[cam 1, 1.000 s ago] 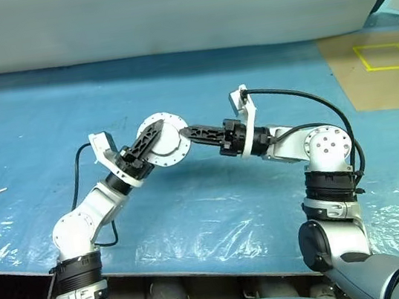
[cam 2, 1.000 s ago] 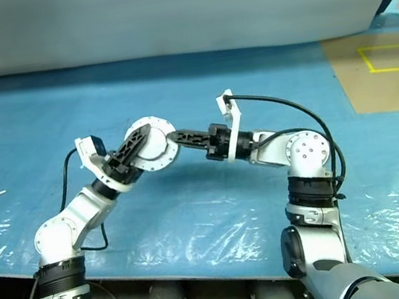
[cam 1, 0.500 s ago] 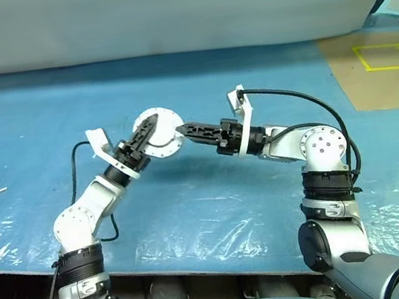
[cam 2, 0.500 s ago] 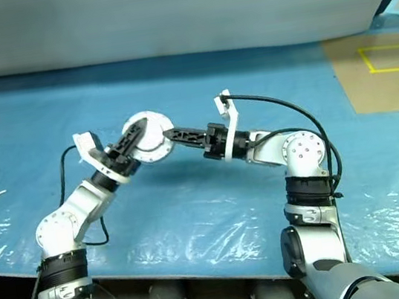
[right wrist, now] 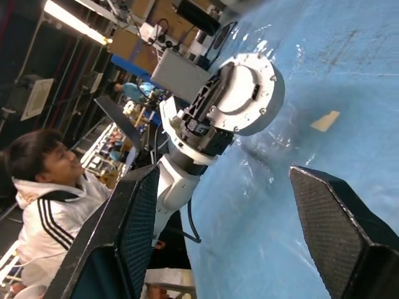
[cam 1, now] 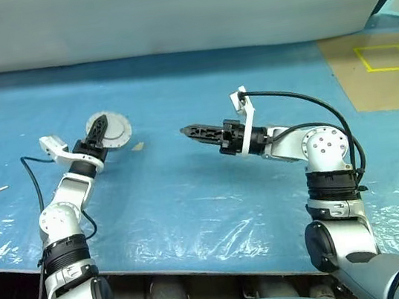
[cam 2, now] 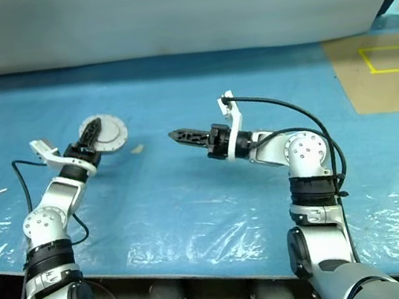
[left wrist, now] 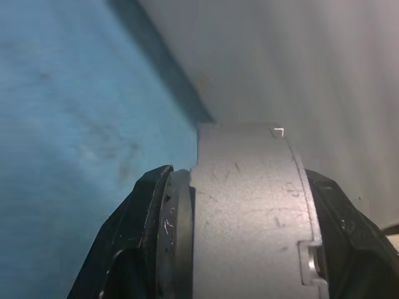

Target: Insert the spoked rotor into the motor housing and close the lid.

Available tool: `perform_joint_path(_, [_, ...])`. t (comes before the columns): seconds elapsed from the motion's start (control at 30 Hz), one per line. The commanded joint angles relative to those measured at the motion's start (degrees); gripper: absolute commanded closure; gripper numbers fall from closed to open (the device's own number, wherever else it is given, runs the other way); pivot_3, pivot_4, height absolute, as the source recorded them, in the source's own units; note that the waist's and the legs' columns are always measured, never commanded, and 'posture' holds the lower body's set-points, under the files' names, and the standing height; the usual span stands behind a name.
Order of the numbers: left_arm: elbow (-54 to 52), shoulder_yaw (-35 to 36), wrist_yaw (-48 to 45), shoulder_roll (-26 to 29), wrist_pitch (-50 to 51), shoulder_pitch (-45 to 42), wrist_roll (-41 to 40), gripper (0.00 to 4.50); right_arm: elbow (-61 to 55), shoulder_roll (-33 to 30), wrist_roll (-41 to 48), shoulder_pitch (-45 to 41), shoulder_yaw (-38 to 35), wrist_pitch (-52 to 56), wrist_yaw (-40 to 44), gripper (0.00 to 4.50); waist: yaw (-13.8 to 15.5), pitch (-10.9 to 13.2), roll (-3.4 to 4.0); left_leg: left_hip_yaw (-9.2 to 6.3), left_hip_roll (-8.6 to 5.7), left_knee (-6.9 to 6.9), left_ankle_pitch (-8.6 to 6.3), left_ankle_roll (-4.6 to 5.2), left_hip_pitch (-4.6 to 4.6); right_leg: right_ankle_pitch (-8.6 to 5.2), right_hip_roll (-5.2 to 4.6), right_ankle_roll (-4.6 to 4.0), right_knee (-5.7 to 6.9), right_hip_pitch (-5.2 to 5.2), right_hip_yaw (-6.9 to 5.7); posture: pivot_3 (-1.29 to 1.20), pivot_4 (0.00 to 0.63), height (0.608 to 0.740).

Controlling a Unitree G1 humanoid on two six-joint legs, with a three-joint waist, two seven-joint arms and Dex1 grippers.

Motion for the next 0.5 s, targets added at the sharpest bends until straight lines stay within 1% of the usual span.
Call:
perform_joint_path(0.03, [2.94, 0.31, -0.15, 1.67, -3.01, -2.63, 4.99, 2.03, -1.4, -0.41, 0.48, 0.16, 0.51, -1.36, 1.0, 1.04, 0.0, 0.01, -0.06, 0.0, 0.0, 0.0, 0.0, 0.0, 0.0, 0.0, 0.0, 0.0, 0.0, 0.0, -0.01, 0.0, 0.15, 0.74])
perform_joint_path(0.17, [7.61, -0.22, -1.43, 1.01, -5.22, -3.78, 9.4, 2.03, -1.84, -0.65, 0.28, 0.66, 1.49, -1.93, 1.27, 1.04, 0.22, -0.02, -0.15, -0.04, 0.0, 0.0, 0.0, 0.0, -0.03, 0.0, -0.01, 0.0, 0.02, 0.0, -0.05, 0.0, 0.15, 0.74])
perform_joint_path(0.27, [11.22, -0.28, -2.97, 1.64, -7.64, -4.29, 12.93, 2.03, -1.93, -0.76, 0.2, 0.88, 1.98, -2.5, 1.32, 1.04, 0.13, -0.03, -0.16, -0.04, -0.03, 0.09, 0.0, 0.0, -0.01, 0.0, -0.07, 0.0, 0.12, 0.0, -0.04, 0.0, 0.15, 0.74])
perform_joint_path(0.33, [13.18, -0.76, -4.0, 2.49, -8.25, -4.29, 15.05, 1.29, -1.97, -0.83, 0.14, 0.99, 2.27, -2.91, 1.36, 1.0, 0.0, -0.03, -0.16, -0.04, -0.03, 0.11, 0.0, 0.0, 0.04, 0.0, -0.09, 0.0, 0.19, 0.0, -0.03, 0.0, 0.15, 0.74])
perform_joint_path(0.37, [14.82, -0.8, -3.42, 3.09, -8.87, -4.57, 16.49, 1.05, -2.0, -0.87, 0.11, 1.07, 2.43, -3.07, 1.41, 1.0, -0.15, -0.03, -0.16, -0.03, -0.03, 0.11, 0.0, 0.0, 0.08, 0.0, -0.08, 0.0, 0.23, 0.0, -0.02, 0.0, 0.15, 0.74])
perform_joint_path(0.47, [18.49, 0.04, -2.13, 4.53, -10.9, -5.59, 19.3, 0.13, -2.07, -0.92, -0.04, 1.32, 2.94, -3.57, 1.72, 1.0, -0.12, -0.04, -0.15, -0.02, -0.03, 0.11, 0.0, 0.0, 0.17, 0.0, -0.1, -0.01, 0.26, 0.05, 0.0, 0.0, 0.15, 0.74])
perform_joint_path(0.5, [18.83, 0.01, -2.93, 5.24, -11.22, -5.5, 20.0, 0.13, -2.04, -0.9, -0.1, 1.36, 3.1, -3.74, 1.81, 1.0, -0.26, -0.05, -0.15, 0.0, -0.03, 0.1, 0.0, 0.0, 0.26, 0.0, -0.1, -0.01, 0.28, 0.09, 0.02, 0.0, 0.15, 0.74])
